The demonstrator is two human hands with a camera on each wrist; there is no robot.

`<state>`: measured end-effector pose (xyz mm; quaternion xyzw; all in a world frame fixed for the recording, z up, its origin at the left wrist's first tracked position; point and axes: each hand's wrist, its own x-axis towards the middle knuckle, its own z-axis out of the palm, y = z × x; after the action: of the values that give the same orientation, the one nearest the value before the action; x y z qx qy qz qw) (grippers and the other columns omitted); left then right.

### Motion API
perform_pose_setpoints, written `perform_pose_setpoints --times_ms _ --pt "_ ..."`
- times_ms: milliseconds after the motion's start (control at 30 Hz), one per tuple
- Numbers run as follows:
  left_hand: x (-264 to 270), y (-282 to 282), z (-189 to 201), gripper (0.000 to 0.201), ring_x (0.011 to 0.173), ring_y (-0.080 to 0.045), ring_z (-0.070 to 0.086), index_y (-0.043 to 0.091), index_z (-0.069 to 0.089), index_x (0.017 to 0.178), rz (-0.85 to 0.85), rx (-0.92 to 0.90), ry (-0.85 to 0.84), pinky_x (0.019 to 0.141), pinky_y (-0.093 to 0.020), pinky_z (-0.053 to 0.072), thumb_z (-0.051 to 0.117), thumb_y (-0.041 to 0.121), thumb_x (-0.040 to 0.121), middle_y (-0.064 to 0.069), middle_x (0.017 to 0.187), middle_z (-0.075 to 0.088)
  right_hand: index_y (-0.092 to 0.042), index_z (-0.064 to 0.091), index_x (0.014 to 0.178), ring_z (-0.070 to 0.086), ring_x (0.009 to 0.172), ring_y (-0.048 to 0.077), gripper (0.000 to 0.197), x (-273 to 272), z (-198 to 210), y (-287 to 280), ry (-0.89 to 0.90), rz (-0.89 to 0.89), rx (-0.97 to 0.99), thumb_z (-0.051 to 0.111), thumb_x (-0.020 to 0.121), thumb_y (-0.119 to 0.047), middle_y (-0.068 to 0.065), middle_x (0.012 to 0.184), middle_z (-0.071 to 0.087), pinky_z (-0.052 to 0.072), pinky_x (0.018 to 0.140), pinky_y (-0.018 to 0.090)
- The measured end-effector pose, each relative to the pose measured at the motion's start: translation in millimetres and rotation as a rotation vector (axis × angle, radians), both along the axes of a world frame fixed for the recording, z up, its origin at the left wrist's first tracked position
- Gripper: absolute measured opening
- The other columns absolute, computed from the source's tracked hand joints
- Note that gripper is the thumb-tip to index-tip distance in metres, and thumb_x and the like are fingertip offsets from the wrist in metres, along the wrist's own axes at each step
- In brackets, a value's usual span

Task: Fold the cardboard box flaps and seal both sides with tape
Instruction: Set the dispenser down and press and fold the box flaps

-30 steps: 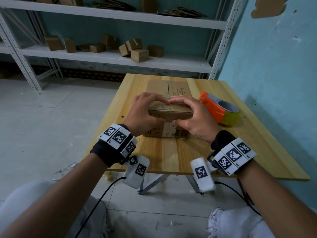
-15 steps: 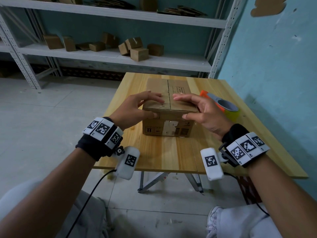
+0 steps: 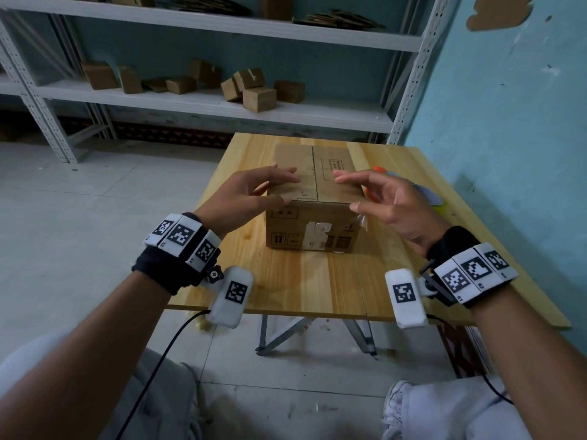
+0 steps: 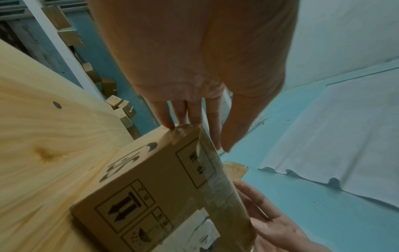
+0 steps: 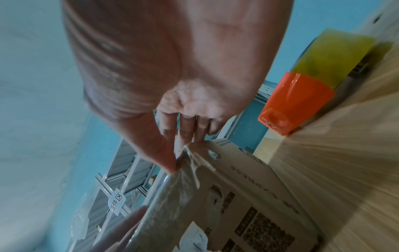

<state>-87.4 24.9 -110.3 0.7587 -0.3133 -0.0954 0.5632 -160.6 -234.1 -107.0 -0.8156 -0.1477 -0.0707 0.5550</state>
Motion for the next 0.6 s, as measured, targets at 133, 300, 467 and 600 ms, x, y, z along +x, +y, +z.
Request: perform_pose_setpoints --times_ms 133,300,467,600 --pt "-1.4 2.9 0.2 0.041 0.141 -0.005 0.028 0.014 0.061 0.121 -0.008 -0.001 -0.005 0.113 -0.028 0.03 0.06 -0.005 0.085 0.011 0.137 0.054 -0.003 0.059 0.125 0.047 0.132 0.005 0.042 -3.5 -0.7 -2.5 0.017 0.007 0.0 0.059 0.086 0.013 -0.001 0.137 0.059 0.036 0.114 0.033" --pt "-3.5 4.3 0.8 0.048 0.142 -0.005 0.024 0.016 0.06 0.122 -0.023 0.022 -0.001 0.111 -0.024 0.029 0.056 -0.012 0.084 0.011 0.139 0.052 -0.015 0.062 0.123 0.034 0.14 0.001 0.051 -4.9 -2.1 -3.8 0.042 0.012 -0.062 0.058 0.083 0.017 -0.009 0.138 0.057 0.025 0.12 0.039" --pt "-2.8 3.4 -0.1 0.054 0.143 -0.004 0.022 0.018 0.06 0.122 -0.025 0.048 0.004 0.109 -0.022 0.028 0.056 -0.016 0.081 0.012 0.14 0.05 -0.018 0.061 0.124 0.031 0.141 -0.001 0.056 -4.6 -2.7 -3.8 0.031 0.011 -0.141 0.058 0.081 0.018 -0.011 0.141 0.054 0.022 0.121 0.04" --pt "-1.8 4.7 2.2 0.052 0.135 -0.007 0.037 0.018 0.058 0.124 0.001 0.055 -0.049 0.11 -0.026 0.034 0.069 -0.003 0.078 0.007 0.138 0.051 -0.015 0.058 0.128 0.039 0.137 0.002 0.053 -6.6 0.4 -2.5 0.04 -0.013 -0.106 0.065 0.082 0.01 -0.007 0.14 0.054 0.031 0.117 0.037"
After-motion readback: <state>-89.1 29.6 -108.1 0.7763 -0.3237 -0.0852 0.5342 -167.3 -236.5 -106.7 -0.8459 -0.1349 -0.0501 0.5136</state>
